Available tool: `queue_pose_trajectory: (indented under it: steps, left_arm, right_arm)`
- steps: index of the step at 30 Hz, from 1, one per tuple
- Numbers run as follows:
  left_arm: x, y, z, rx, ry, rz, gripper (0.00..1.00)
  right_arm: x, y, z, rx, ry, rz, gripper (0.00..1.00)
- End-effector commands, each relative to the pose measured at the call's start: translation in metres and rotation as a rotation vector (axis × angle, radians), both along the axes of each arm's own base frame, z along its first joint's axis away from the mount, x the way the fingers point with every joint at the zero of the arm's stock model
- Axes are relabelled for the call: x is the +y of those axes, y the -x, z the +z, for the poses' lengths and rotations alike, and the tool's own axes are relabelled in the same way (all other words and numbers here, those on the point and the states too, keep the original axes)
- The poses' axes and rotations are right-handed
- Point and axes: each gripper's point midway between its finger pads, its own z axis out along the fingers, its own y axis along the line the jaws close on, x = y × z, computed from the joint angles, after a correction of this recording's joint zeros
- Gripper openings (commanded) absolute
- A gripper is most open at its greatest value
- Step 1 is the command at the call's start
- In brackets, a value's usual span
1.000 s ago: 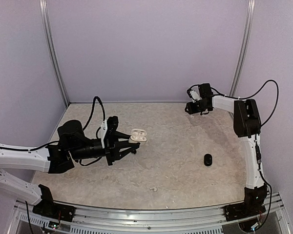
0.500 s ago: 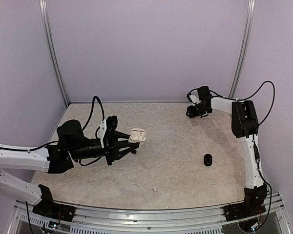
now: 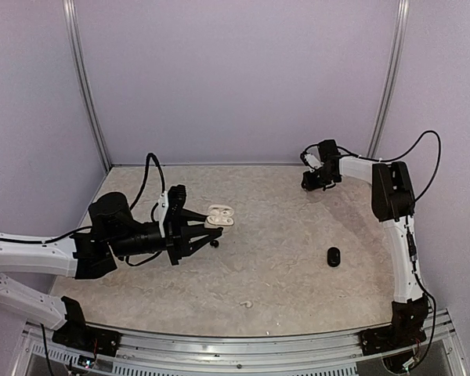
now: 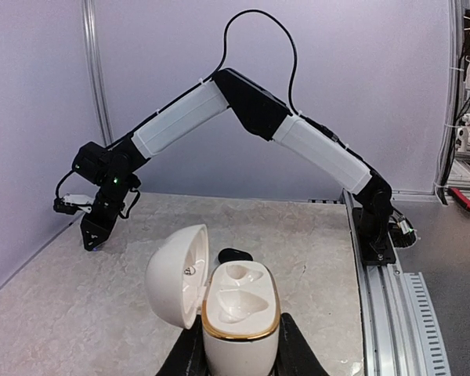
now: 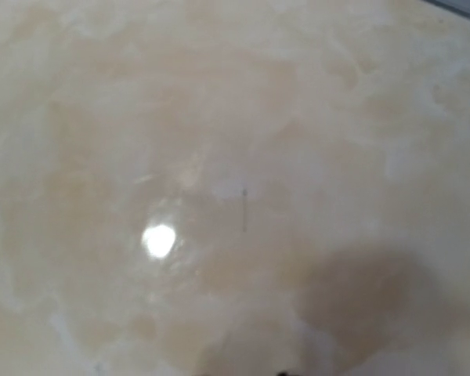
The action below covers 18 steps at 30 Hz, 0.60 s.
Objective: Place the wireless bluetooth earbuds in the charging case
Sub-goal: Move the left earbud to the center of the board.
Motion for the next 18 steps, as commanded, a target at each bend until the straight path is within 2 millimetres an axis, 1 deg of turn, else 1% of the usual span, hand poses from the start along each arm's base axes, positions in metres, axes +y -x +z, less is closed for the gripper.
queue_pose_trajectory:
  steps: [1, 6, 7, 9, 13, 14, 16, 18]
  left_arm:
    - [0.004, 0.005, 0.007, -0.025, 0.015, 0.007, 0.13]
    - [0.004, 0.007, 0.004, -0.021, 0.016, 0.006, 0.13]
    - [0.004, 0.007, 0.003, -0.019, 0.017, 0.005, 0.13]
    - [0.004, 0.008, 0.002, -0.018, 0.017, 0.004, 0.13]
    - [0.004, 0.009, -0.002, -0.010, 0.013, 0.003, 0.13]
    - [0.004, 0.009, -0.003, -0.008, 0.013, 0.001, 0.13]
    - [0.004, 0.009, -0.005, -0.001, 0.012, -0.001, 0.12]
    - [0.005, 0.010, -0.006, 0.001, 0.013, -0.002, 0.13]
  right_arm:
    - [0.003, 0.034, -0.015, 0.096, -0.032, 0.027, 0.22]
    - [0.035, 0.092, -0.020, 0.175, -0.116, 0.115, 0.21]
    - [0.040, 0.104, -0.016, 0.179, -0.120, 0.129, 0.20]
    - [0.056, 0.132, -0.016, 0.200, -0.122, 0.169, 0.20]
    - [0.091, 0.192, -0.014, 0.260, -0.112, 0.262, 0.20]
    - [0.102, 0.213, -0.017, 0.286, -0.104, 0.294, 0.20]
    - [0.118, 0.242, -0.015, 0.312, -0.091, 0.346, 0.21]
    - [0.129, 0.269, -0.014, 0.350, -0.086, 0.365, 0.21]
